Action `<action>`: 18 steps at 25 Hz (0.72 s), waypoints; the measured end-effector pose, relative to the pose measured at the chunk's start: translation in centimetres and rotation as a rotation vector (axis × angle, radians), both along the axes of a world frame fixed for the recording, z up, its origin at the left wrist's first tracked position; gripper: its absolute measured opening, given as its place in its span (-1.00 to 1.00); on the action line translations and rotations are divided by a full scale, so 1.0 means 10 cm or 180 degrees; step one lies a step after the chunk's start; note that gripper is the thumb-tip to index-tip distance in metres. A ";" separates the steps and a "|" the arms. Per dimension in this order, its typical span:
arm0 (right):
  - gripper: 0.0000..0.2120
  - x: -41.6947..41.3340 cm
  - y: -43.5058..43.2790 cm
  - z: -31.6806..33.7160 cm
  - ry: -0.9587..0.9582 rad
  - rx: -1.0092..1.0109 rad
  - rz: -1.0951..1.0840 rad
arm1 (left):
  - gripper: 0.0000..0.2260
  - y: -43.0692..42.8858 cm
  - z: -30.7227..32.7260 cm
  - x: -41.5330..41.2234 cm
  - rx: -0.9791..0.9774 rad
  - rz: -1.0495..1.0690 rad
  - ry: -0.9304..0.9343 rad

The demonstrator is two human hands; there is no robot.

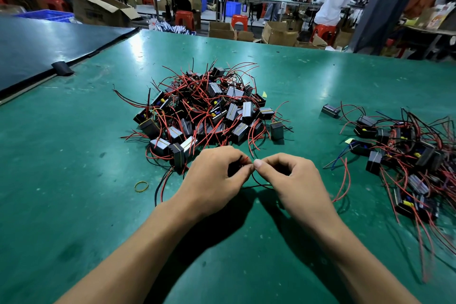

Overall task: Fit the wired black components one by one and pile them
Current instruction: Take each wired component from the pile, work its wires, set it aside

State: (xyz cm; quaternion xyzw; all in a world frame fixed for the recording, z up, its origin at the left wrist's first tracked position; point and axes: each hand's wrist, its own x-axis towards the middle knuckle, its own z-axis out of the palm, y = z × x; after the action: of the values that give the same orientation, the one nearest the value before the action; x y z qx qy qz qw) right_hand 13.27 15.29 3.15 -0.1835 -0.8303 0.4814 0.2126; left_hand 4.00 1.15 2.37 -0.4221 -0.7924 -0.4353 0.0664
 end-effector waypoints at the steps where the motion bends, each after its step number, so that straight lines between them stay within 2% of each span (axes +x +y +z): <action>1: -0.81 -0.01 0.00 -0.01 -0.0015 -0.0019 -0.0012 | -0.86 0.00 0.00 0.00 -0.0029 0.0000 0.0005; 3: -0.81 -0.01 0.00 -0.03 -0.0038 0.0015 -0.0024 | -0.89 0.01 -0.01 0.00 -0.0003 0.0030 -0.0169; 8: -0.82 -0.01 0.03 -0.03 0.0003 0.0107 -0.0015 | -0.84 -0.05 0.04 -0.06 0.0339 0.0068 -0.1404; 13: -0.85 -0.01 0.07 -0.02 0.0103 -0.0194 -0.0150 | -0.93 -0.13 0.08 -0.13 0.0578 -0.0002 -0.2399; 18: -0.87 -0.02 0.09 -0.02 0.0154 -0.0284 -0.0056 | -0.87 -0.11 0.08 -0.13 0.0430 -0.0330 -0.2767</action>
State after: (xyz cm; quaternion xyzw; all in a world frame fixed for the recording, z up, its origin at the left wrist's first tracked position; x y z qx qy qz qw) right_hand 13.08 16.19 2.91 -0.1884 -0.8010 0.5203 0.2284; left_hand 2.67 0.02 3.14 -0.2337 -0.6943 -0.6260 -0.2675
